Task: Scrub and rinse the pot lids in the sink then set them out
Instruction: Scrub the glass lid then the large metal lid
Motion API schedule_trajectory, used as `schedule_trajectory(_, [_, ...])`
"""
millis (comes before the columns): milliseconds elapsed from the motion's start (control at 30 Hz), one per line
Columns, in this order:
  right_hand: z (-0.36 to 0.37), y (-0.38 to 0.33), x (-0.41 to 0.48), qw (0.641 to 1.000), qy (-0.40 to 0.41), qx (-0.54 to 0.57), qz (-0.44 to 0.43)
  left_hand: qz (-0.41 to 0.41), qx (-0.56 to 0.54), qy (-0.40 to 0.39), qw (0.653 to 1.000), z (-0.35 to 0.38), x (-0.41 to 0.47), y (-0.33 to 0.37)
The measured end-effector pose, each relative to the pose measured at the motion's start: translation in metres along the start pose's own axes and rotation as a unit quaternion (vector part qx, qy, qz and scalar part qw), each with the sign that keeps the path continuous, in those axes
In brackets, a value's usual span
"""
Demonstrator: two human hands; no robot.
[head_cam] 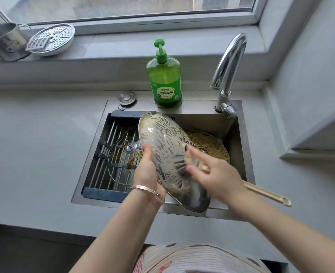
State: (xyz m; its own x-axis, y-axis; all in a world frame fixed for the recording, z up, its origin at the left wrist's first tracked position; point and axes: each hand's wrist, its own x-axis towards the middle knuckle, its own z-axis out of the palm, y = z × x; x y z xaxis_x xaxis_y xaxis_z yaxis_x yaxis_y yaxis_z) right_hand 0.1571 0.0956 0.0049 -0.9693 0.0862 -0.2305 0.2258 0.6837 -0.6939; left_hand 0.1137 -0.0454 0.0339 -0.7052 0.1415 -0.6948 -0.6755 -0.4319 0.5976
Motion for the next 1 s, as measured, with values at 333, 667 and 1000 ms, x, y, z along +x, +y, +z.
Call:
schedule_trajectory(333, [-0.004,0.003,0.010,0.998,0.049,0.035,0.035,-0.007,-0.020,-0.012,1.000,0.001,-0.009,0.001])
schedule_trajectory(667, [-0.004,-0.006,0.012,0.993,0.102,0.058,-0.009,-0.013,-0.030,0.005,0.999,0.005,-0.002,0.003])
schedule_trajectory(1000, [0.000,0.003,0.008,0.982,0.158,0.066,-0.077,-0.039,-0.093,0.036,0.994,0.001,0.010,0.011])
